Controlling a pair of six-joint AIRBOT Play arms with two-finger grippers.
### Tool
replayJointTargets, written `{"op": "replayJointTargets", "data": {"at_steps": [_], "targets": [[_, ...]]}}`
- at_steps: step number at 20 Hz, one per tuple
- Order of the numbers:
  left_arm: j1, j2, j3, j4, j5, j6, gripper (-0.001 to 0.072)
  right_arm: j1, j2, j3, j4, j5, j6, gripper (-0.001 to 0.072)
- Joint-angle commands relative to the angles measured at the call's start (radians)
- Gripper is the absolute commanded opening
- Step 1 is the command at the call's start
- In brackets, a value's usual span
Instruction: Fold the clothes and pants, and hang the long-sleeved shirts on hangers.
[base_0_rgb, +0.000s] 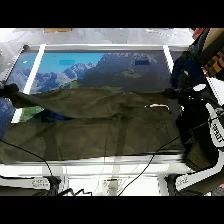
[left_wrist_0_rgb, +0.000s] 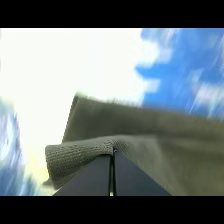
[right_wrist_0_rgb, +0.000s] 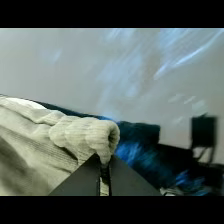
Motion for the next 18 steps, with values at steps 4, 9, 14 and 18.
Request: {"op": "replayJointTargets", "data": {"at_steps": [4, 9, 14, 18], "targets": [[-0.089, 0.0, 0.109, 0.002, 0.346, -0.168, 0.0013, 0.008, 0.01, 0.042, -0.096, -0.09, 0.146, 0.0026], [-0.068, 0.019, 0.146, 0.136, 0.033, -0.067, 0.0013, 0.008, 0.014, 0.042, -0.101, -0.114, 0.146, 0.0026], [0.027, -0.12, 0.089, 0.233, -0.359, -0.067, 0.0017, 0.009, 0.014, 0.042, -0.101, -0.122, 0.146, 0.0026], [0.045, -0.248, 0.073, 0.233, -0.426, -0.068, 0.0018, 0.008, 0.014, 0.042, -0.119, -0.122, 0.146, 0.0026]]}}
